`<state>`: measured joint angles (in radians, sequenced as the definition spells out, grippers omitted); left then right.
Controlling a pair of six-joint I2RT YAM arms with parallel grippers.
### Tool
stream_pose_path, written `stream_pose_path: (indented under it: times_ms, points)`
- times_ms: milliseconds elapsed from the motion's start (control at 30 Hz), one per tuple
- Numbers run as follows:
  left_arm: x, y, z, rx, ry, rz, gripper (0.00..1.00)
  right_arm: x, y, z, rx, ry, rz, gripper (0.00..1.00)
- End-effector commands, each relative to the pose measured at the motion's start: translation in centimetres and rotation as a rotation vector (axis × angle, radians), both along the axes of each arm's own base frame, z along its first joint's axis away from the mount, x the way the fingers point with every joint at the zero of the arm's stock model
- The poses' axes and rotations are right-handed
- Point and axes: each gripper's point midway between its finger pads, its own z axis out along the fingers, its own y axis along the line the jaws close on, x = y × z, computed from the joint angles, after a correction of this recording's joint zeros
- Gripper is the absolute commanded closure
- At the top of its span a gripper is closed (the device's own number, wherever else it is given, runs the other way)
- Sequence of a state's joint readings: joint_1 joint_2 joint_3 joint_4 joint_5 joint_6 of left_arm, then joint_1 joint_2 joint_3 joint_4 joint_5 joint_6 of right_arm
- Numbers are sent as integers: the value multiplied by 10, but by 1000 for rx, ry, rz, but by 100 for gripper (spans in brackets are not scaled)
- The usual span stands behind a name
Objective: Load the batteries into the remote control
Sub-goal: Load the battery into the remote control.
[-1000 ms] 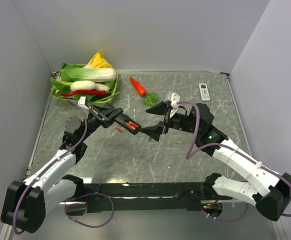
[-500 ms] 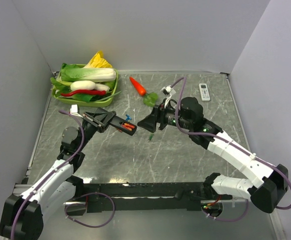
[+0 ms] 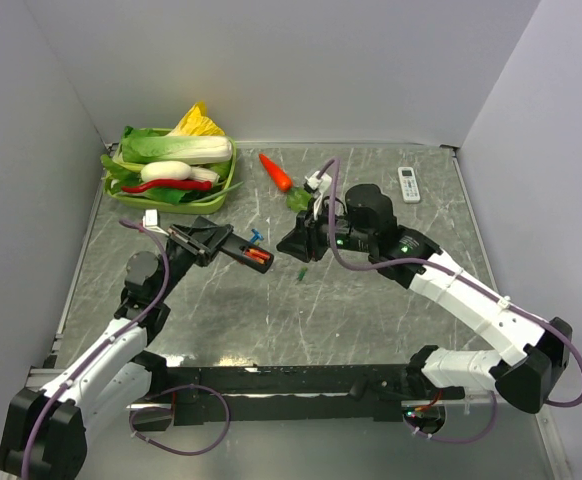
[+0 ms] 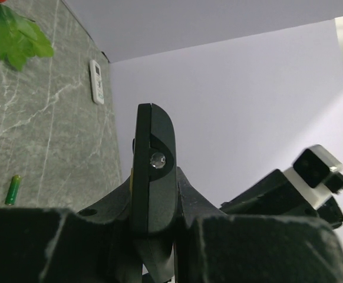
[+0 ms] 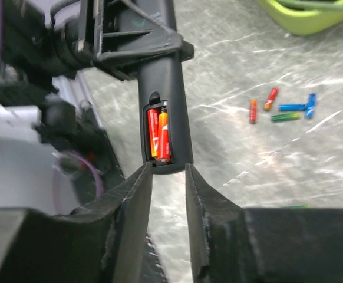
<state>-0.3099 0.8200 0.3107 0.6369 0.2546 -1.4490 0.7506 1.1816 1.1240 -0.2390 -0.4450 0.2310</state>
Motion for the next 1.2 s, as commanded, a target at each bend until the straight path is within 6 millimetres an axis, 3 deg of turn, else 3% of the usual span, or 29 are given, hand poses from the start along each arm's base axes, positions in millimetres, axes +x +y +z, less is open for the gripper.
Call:
stream_pose_path:
  times_ms: [0,200,233,433,1167]
  points:
    - [2,0,29,14,-77,6,98,4,-2,20,-87,-240,75,66]
    - [2,0,32,17,-82,7,98,0,4,20,-117,-306,154,71]
    - [2,0,33,21,-86,6,98,-1,6,13,-141,-300,172,73]
    - [2,-1,35,21,-93,0,98,-8,18,11,-172,-318,225,73]
    - [2,-5,39,13,-109,-25,98,-4,27,-5,-246,-287,230,74]
